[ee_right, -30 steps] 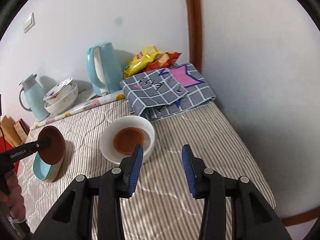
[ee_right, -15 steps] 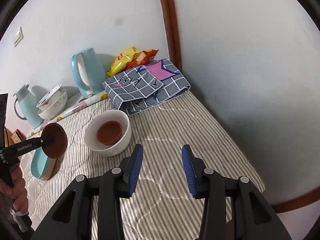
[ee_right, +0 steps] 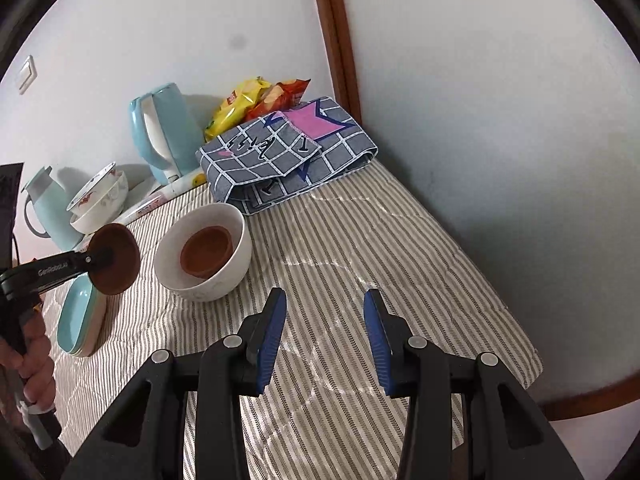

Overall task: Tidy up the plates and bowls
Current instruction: 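Carry the brown bowl in the left tool into the white bowl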

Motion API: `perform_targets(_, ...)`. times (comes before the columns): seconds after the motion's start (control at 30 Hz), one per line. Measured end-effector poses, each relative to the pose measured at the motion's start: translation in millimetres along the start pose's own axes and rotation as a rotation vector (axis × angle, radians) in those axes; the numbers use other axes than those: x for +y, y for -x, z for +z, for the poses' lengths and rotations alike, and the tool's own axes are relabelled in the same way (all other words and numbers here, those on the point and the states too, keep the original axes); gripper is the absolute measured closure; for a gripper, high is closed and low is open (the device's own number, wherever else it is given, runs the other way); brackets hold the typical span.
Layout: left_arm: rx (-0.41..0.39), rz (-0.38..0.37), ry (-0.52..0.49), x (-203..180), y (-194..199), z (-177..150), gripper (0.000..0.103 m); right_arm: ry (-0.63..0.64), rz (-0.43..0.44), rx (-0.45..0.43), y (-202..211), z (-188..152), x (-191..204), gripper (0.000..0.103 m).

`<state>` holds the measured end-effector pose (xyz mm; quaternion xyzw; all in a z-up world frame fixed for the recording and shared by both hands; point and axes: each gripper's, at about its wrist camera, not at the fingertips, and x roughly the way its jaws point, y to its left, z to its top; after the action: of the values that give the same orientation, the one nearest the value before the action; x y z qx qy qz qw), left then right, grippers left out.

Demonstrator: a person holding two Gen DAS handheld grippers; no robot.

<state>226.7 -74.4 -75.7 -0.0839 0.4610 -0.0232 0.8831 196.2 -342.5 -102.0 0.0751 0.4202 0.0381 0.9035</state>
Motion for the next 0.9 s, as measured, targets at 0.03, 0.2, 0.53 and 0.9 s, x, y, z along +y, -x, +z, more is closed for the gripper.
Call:
perform_targets(0.03,0.004,-0.002,-0.004,-2,-3,1,0.094,0.0,0.002,0.0,0,0,0,0.063)
perform_targets(0.2,0.009,0.004,-0.02,-13,-16,6,0.094,0.008,0.012,0.003,-2,-2,1,0.063)
perform_targets(0.53,0.048,-0.03,-0.03,-31,-50,15,0.094,-0.002,0.015,0.033,-11,-9,-5,0.063)
perform_targets(0.9,0.089,-0.039,-0.036,-44,-78,18,0.094,-0.003,0.019,0.072,-23,-17,-6,0.063)
